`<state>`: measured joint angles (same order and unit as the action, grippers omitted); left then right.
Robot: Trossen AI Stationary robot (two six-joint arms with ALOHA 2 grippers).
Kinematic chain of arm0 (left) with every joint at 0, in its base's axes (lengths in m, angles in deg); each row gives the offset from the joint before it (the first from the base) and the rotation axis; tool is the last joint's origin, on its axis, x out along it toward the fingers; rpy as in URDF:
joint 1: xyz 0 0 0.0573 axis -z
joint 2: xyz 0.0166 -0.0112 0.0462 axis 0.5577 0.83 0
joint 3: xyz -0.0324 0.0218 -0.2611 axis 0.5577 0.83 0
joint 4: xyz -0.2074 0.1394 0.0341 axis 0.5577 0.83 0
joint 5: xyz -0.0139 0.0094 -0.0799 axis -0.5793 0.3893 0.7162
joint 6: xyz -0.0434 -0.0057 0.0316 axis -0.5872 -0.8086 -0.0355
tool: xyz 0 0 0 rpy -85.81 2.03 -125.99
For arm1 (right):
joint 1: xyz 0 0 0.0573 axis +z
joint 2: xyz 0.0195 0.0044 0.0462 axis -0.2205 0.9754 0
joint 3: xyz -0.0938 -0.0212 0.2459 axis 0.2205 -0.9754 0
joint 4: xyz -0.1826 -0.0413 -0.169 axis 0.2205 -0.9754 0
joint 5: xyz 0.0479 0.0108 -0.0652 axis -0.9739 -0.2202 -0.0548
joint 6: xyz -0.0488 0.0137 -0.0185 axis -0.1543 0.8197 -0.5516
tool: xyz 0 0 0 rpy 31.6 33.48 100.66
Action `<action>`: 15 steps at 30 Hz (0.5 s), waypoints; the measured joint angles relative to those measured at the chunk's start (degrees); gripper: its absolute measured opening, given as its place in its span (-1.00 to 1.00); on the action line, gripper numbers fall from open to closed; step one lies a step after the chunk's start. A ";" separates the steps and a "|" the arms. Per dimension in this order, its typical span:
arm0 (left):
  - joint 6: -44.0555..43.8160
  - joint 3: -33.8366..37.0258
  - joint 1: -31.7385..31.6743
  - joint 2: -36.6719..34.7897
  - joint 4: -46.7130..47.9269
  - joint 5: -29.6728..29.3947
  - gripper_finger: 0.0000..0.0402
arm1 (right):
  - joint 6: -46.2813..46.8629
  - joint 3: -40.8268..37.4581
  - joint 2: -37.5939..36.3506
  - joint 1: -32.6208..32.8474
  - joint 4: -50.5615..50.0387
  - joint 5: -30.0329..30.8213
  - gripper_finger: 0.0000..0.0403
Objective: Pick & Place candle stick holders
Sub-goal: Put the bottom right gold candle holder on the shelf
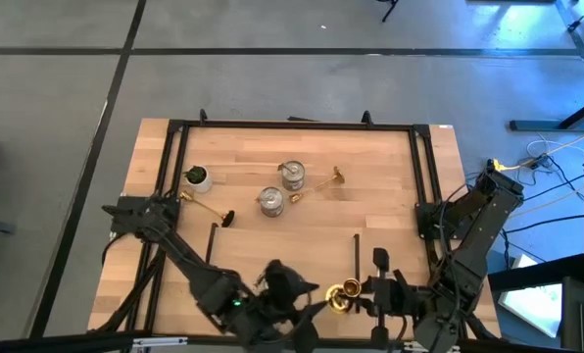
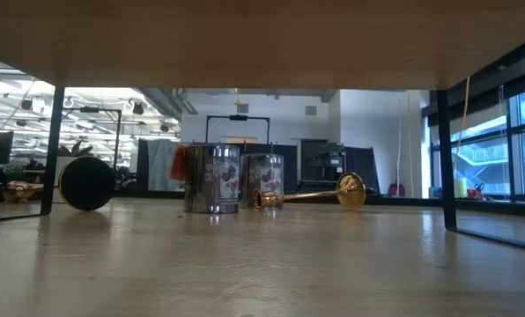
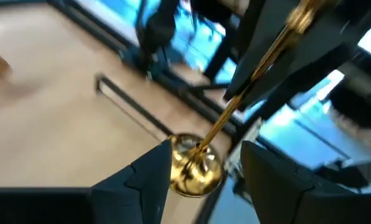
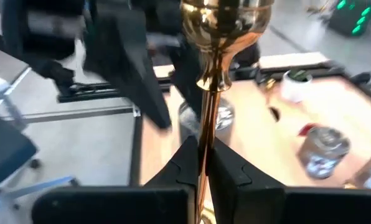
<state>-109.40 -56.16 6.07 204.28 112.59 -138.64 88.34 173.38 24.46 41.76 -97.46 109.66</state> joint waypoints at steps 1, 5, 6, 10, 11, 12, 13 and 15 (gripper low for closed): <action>0.27 0.00 0.45 -0.79 0.27 -2.58 -0.08 | -0.88 0.00 0.00 0.00 -0.01 0.56 -0.92; 0.23 0.00 2.05 -3.94 2.12 -11.53 -0.08 | -3.67 0.00 0.94 -0.59 0.47 0.08 -0.92; 0.25 0.00 2.09 -4.49 2.74 -12.72 -0.08 | -4.58 0.00 1.49 -0.63 0.92 -0.89 -0.92; 0.63 0.00 1.68 -6.10 4.27 -14.57 -0.08 | -9.07 0.00 4.12 -0.90 5.64 -4.80 -0.92; 0.76 0.00 1.42 -6.36 4.40 -14.83 -0.08 | -10.11 0.00 4.70 -0.99 6.96 -5.65 -0.92; 1.24 0.00 1.29 -6.57 4.51 -15.15 -0.08 | -10.97 0.00 5.17 -1.16 8.30 -6.35 -0.92; 1.53 0.00 1.20 -6.64 4.52 -15.20 -0.08 | -11.84 0.00 5.43 -1.45 9.22 -6.97 -0.92; 1.59 0.00 0.84 -6.65 4.75 -15.16 -0.08 | -12.89 0.00 5.45 -2.17 9.75 -7.19 -0.92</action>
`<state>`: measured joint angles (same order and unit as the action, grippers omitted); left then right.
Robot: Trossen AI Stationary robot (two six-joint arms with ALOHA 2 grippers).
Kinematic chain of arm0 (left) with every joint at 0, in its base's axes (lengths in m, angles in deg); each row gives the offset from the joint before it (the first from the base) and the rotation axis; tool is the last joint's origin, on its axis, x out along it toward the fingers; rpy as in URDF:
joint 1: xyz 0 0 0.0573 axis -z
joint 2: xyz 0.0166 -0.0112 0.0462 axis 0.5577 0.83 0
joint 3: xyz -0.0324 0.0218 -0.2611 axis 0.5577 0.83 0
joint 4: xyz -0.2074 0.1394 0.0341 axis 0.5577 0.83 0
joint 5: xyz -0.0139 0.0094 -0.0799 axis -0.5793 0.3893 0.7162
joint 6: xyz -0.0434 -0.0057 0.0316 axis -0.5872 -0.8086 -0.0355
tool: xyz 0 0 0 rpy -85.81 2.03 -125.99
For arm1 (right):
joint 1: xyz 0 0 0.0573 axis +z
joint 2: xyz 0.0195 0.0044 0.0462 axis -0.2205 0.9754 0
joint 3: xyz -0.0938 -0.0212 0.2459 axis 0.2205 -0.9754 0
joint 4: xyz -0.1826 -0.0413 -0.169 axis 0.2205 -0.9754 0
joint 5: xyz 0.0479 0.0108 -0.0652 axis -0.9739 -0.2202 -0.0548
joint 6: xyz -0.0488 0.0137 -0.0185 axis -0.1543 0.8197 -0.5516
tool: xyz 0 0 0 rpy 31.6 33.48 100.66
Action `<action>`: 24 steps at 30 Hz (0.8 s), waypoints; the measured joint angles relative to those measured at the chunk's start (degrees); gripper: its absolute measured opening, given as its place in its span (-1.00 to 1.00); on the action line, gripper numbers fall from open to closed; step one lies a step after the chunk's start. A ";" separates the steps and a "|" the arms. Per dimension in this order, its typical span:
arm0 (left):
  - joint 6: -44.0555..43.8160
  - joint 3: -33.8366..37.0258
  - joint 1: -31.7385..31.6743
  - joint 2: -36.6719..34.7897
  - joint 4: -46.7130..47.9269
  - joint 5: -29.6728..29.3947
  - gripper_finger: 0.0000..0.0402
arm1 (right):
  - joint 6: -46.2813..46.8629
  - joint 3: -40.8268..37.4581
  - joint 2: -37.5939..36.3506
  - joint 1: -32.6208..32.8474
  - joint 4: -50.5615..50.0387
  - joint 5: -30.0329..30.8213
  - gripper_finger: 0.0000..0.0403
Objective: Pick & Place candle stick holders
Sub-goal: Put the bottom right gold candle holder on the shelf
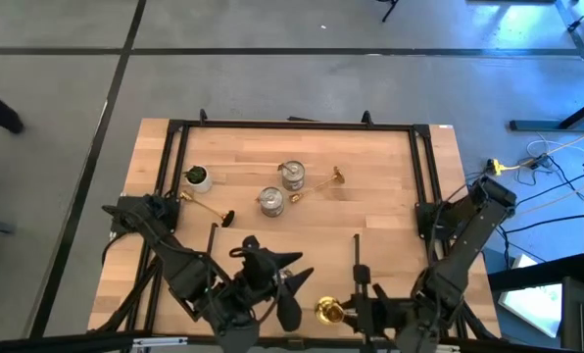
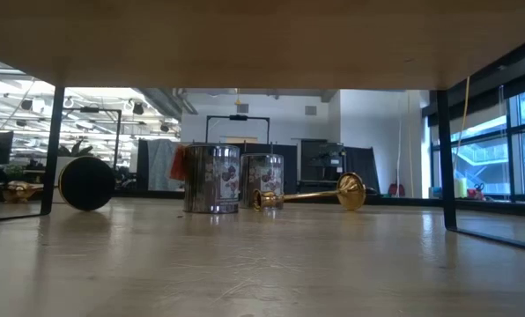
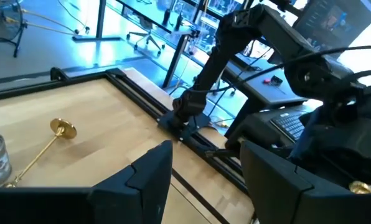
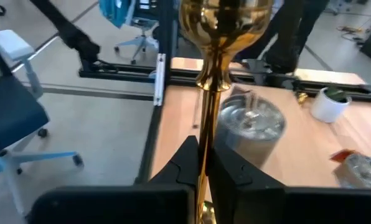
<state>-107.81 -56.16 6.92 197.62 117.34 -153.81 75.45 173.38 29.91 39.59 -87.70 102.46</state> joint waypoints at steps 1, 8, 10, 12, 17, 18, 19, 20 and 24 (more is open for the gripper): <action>0.02 0.00 -0.16 0.00 0.16 0.20 -0.08 | -0.44 0.00 -0.06 -0.50 0.08 -0.18 -0.92; -1.45 0.00 -2.12 0.00 3.94 3.77 -0.08 | -2.41 0.00 -0.09 -3.52 0.27 -4.91 -0.92; -2.41 0.00 -2.58 -0.09 6.28 3.72 -0.08 | -2.87 0.00 -0.18 -4.20 -0.25 -5.08 -0.92; -3.62 0.00 -3.11 -0.40 9.08 3.70 -0.08 | -2.81 -0.05 -0.67 -4.99 -1.71 -5.62 -0.92; -4.29 0.00 -4.84 -2.65 13.43 3.20 -0.08 | -0.52 -9.77 -5.60 -6.27 7.14 -7.79 -0.92; -3.69 0.00 -5.32 -3.07 13.52 3.18 -0.08 | -0.07 -12.93 -6.97 -6.49 10.01 -8.51 -0.92; -2.94 0.00 -5.69 -3.49 13.50 3.12 -0.08 | 0.02 -15.61 -8.30 -6.68 12.94 -8.68 -0.92; -2.17 0.00 -6.03 -3.93 13.51 3.04 -0.08 | 0.06 -17.92 -9.73 -6.74 15.64 -8.65 -0.92; 0.15 0.00 -7.42 -5.77 13.56 2.91 -0.08 | -0.46 -20.92 -13.23 -6.73 18.85 -7.78 -0.92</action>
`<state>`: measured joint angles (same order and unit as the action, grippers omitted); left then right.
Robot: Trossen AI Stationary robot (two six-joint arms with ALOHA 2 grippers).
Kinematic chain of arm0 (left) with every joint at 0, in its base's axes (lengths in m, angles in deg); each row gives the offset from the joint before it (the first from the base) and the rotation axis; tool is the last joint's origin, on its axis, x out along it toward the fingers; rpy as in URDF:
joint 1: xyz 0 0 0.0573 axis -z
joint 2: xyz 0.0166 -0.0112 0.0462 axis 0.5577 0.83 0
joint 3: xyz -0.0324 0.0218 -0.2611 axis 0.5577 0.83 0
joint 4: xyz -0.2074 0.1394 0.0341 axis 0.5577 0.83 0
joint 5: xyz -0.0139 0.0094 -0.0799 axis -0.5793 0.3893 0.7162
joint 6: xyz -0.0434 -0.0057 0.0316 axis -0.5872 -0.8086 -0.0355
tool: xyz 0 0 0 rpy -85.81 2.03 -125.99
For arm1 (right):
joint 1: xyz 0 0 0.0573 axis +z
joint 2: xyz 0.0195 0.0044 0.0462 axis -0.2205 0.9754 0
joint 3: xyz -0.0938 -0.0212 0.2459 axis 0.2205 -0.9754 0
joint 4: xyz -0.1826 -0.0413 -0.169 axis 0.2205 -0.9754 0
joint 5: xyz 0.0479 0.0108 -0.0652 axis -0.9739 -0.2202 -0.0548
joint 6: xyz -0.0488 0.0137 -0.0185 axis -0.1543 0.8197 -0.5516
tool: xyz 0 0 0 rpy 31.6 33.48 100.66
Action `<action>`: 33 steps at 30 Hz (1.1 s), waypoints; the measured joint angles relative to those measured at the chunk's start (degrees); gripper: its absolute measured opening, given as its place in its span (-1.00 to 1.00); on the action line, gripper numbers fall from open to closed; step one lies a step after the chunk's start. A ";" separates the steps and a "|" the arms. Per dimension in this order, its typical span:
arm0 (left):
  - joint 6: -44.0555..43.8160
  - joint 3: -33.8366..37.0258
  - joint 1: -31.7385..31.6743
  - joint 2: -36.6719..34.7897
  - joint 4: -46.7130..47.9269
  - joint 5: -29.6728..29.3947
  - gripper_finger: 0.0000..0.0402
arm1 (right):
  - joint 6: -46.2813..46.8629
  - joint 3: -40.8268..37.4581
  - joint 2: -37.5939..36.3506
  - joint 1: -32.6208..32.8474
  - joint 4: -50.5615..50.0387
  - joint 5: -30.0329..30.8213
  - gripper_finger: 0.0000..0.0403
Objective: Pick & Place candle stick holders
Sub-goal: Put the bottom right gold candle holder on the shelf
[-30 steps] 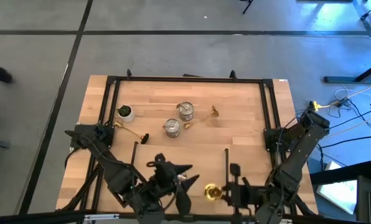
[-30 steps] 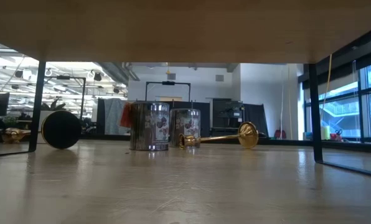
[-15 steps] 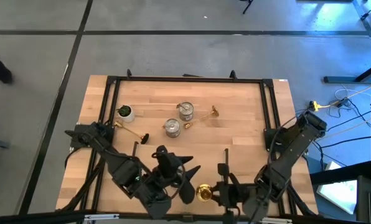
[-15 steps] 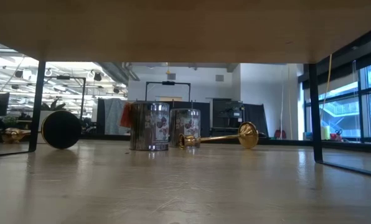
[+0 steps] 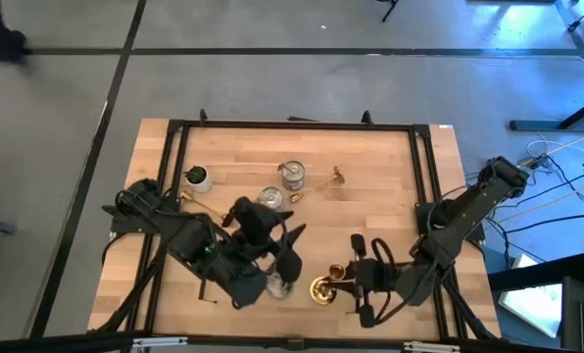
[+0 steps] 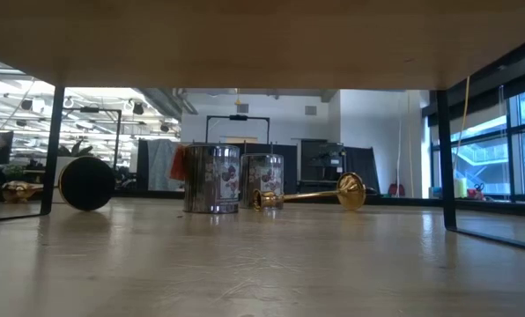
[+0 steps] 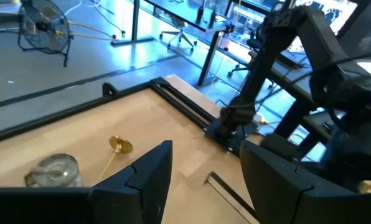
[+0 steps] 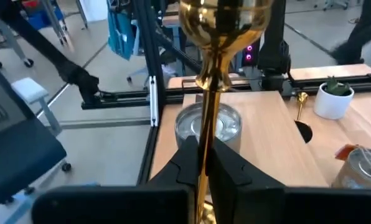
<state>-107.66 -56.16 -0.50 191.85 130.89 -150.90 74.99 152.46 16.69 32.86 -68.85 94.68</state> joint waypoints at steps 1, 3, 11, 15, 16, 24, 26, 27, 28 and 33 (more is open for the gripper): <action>0.42 0.00 -0.44 -0.31 -0.02 -0.06 -0.08 | -0.07 -0.03 -0.07 0.16 -0.56 0.13 -0.92; 1.19 0.00 -1.12 -0.85 0.21 -0.04 -0.08 | -0.15 -0.19 0.02 0.28 -1.63 0.02 -0.92; 3.17 0.00 -2.43 -1.64 0.17 -0.04 -0.08 | -0.98 -0.20 0.08 1.60 -2.78 0.98 -0.92; 3.07 0.00 -2.39 -1.62 0.09 -0.04 -0.08 | -1.11 -0.20 0.67 1.63 -3.54 0.24 -0.92; 3.06 0.00 -2.41 -1.62 0.09 -0.07 -0.08 | -1.11 -0.20 0.85 1.64 -3.27 0.31 -0.92; 4.08 0.00 -2.37 -1.60 0.07 -0.70 -0.08 | -1.03 -0.20 2.95 3.56 -3.30 3.11 -0.92; 4.33 0.04 -2.39 -1.60 0.04 -1.05 -0.08 | -1.08 -0.20 3.89 4.07 -3.63 4.82 -0.92; 4.30 0.33 -2.39 -1.60 -0.23 -1.23 -0.08 | -1.09 -0.20 4.10 4.20 -3.59 5.07 -0.92; 4.15 0.55 -2.39 -1.59 -0.55 -1.24 -0.08 | -1.12 -0.20 4.13 4.27 -3.14 5.06 -0.92; 4.00 0.59 -2.39 -1.51 -0.57 -0.72 -0.08 | -1.57 -0.17 4.06 4.33 -2.14 5.16 -0.92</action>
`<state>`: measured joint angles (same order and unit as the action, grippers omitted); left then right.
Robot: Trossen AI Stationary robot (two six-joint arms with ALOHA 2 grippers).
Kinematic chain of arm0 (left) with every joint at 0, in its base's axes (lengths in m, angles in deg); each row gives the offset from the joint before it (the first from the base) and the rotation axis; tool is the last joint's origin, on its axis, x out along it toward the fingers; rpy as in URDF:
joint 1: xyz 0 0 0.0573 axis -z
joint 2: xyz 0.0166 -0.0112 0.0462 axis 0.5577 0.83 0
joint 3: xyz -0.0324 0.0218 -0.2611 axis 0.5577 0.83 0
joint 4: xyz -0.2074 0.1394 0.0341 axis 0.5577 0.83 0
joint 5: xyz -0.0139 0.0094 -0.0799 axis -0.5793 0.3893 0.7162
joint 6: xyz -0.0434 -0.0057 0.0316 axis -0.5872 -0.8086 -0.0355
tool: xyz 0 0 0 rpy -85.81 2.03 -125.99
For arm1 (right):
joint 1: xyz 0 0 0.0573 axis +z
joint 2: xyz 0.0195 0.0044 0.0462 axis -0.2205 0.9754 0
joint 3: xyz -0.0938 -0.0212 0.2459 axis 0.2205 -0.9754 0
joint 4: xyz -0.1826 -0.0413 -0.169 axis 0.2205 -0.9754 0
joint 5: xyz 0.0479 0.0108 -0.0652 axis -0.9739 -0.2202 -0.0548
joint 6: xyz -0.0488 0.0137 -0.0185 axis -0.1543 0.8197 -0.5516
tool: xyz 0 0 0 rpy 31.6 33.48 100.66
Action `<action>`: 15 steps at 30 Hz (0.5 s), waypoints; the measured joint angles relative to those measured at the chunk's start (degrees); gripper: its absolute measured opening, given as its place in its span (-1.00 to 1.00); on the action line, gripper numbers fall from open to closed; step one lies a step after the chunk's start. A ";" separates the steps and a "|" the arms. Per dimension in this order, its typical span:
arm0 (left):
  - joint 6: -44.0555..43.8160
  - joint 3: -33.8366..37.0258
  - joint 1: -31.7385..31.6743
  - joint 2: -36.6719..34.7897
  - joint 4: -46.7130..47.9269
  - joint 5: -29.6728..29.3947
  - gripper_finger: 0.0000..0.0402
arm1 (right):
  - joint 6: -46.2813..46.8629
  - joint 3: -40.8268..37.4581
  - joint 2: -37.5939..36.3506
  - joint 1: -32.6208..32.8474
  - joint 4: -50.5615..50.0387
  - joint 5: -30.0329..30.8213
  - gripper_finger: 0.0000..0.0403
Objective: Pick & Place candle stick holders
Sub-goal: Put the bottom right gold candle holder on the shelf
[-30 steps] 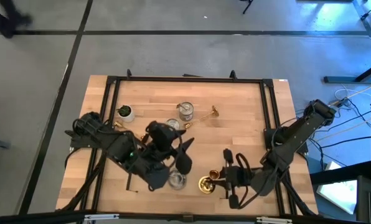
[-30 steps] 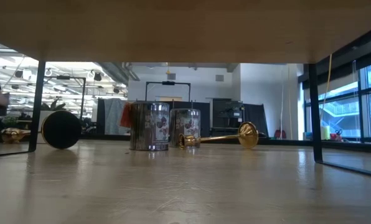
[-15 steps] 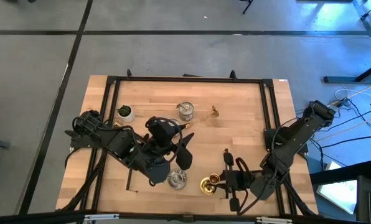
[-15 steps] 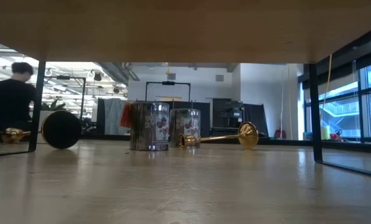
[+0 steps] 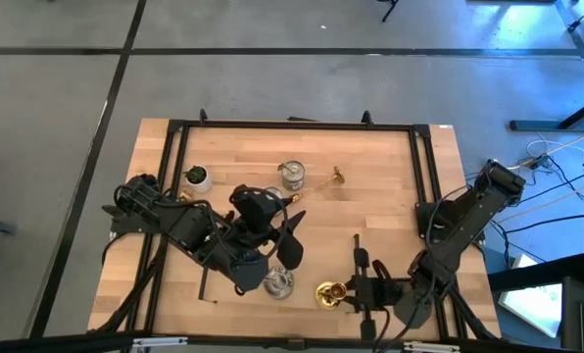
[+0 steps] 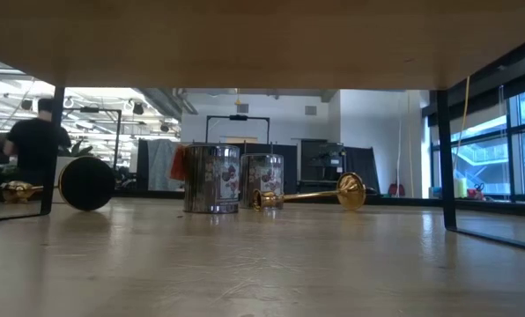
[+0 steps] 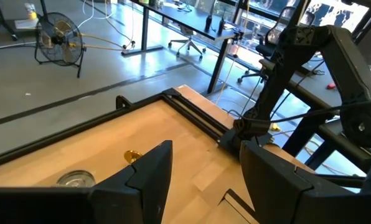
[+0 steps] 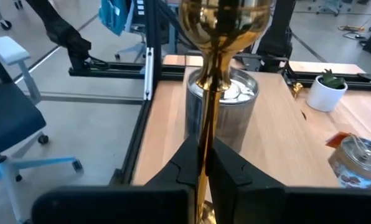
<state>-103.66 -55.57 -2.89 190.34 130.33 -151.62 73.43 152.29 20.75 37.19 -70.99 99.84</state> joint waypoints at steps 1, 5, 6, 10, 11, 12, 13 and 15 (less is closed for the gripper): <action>0.00 0.00 0.00 0.00 0.00 0.00 -0.08 | -0.03 0.00 0.00 0.00 -0.04 0.12 -0.92; -0.02 0.00 0.00 0.00 -0.02 -0.04 -0.08 | -0.36 0.00 -0.02 0.02 0.00 0.66 -0.92; 0.00 0.00 0.00 0.00 0.00 -0.04 -0.08 | -0.36 0.00 -0.02 0.02 0.00 0.92 -0.92; 0.28 0.00 0.00 0.00 0.00 -0.06 -0.08 | -0.31 0.00 -0.02 0.00 -0.06 1.01 -0.92; 0.31 0.00 0.00 0.00 0.00 -0.04 -0.08 | -0.30 0.00 0.06 0.00 -0.03 1.02 -0.92; 0.29 0.00 0.00 0.00 0.00 -0.04 -0.08 | -0.22 0.00 0.18 0.00 0.05 1.01 -0.92; 0.28 0.00 0.00 0.00 0.00 -0.06 -0.08 | -0.13 0.00 0.30 0.00 0.01 0.99 -0.92; 0.31 0.00 0.00 0.00 0.00 -0.07 -0.08 | 0.16 -0.02 0.36 0.00 -0.16 0.48 -0.92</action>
<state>-103.35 -55.57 -2.89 190.34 130.33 -151.68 73.58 152.27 21.11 37.19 -71.15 100.32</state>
